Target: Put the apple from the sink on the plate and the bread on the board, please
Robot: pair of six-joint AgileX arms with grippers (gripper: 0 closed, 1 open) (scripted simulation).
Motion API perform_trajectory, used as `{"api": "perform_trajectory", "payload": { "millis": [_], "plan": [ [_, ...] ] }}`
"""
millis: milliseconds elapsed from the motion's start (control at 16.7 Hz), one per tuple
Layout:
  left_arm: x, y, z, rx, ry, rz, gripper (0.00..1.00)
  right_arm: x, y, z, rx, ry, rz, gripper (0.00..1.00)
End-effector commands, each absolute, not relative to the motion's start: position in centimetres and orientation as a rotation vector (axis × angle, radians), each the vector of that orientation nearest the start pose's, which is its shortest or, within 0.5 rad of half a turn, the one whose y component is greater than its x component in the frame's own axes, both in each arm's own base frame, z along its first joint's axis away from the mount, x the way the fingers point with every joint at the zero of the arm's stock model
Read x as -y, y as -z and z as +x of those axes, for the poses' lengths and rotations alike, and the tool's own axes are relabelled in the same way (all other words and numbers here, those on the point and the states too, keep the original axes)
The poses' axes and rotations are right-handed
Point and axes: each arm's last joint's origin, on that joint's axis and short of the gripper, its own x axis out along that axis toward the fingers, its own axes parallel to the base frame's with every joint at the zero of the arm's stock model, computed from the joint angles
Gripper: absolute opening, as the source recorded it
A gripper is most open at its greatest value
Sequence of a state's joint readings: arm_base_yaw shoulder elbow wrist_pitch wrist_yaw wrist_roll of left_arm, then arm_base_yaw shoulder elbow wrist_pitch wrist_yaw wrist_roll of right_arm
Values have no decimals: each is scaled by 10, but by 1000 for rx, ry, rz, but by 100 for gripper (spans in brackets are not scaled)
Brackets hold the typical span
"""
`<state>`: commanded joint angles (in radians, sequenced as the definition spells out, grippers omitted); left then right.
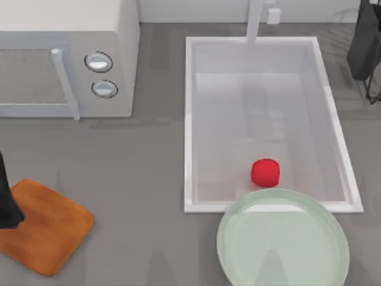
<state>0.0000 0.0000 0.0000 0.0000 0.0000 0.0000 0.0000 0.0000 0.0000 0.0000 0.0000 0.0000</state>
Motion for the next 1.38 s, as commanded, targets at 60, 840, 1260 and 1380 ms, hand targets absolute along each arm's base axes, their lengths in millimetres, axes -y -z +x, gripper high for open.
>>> {"api": "perform_trajectory", "payload": {
  "millis": [60,840,1260,1380],
  "plan": [
    [1,-160,106,0,0,0,100,1,-160,106,0,0,0,100],
    [1,-160,106,0,0,0,100,-14,-228,135,-355,-86,85,100],
    [1,-160,106,0,0,0,100,-59,-270,233,-844,-128,130,100],
    [1,-160,106,0,0,0,100,-80,-267,268,-989,-122,126,100]
  ]
}}
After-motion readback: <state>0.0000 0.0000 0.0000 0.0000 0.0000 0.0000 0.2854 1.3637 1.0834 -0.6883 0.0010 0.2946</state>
